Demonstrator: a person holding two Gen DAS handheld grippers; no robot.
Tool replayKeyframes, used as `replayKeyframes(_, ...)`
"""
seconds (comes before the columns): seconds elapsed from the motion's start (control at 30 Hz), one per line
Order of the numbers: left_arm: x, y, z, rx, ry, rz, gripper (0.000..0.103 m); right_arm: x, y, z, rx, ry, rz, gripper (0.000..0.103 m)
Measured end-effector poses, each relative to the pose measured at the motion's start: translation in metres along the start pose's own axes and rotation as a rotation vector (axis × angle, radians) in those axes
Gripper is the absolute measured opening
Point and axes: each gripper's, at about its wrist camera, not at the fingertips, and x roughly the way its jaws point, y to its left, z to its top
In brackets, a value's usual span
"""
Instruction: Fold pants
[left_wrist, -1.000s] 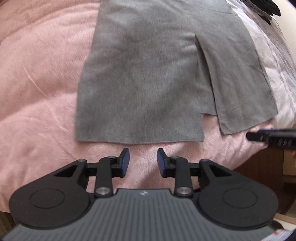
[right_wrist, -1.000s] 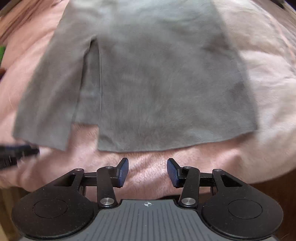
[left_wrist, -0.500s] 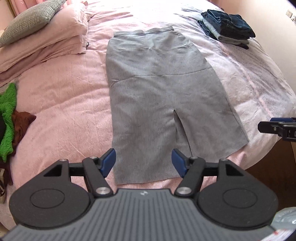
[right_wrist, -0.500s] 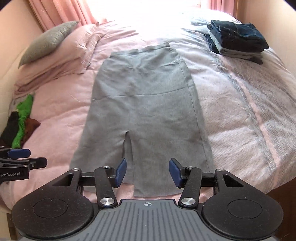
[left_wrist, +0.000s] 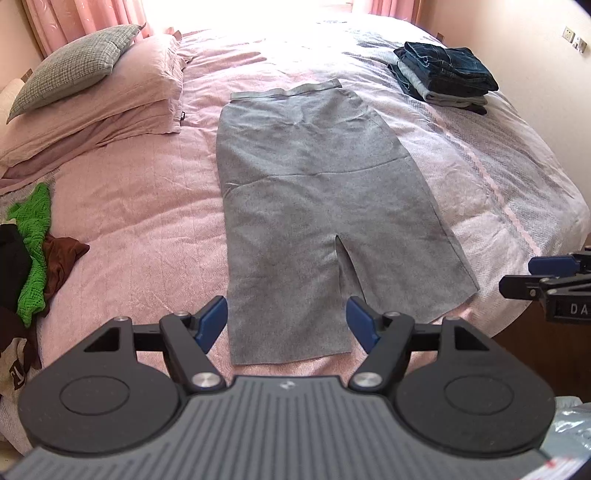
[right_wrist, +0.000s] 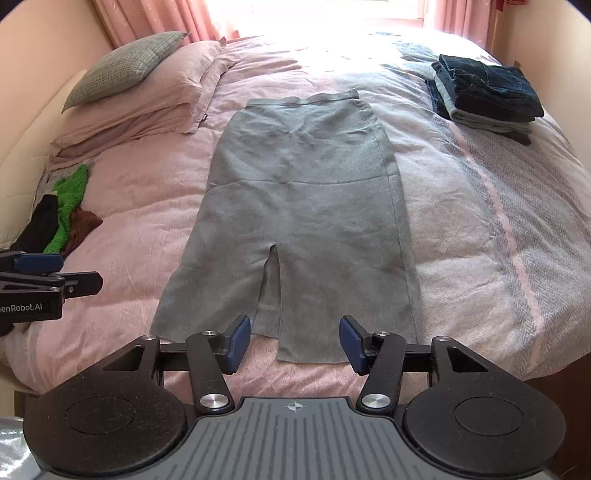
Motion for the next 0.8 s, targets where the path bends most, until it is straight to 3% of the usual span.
replayKeyframes(0.37,-0.001,-0.01,0.004,0.008,0.011,-0.005,0.068,0.0,-0.009,0.003,-0.006,0.003,-0.001,0.051)
replayKeyframes(0.8,0.031,-0.008,0.008,0.019,0.09,-0.01,0.069,0.018,-0.018,0.003,0.023,0.052,-0.014,0.051)
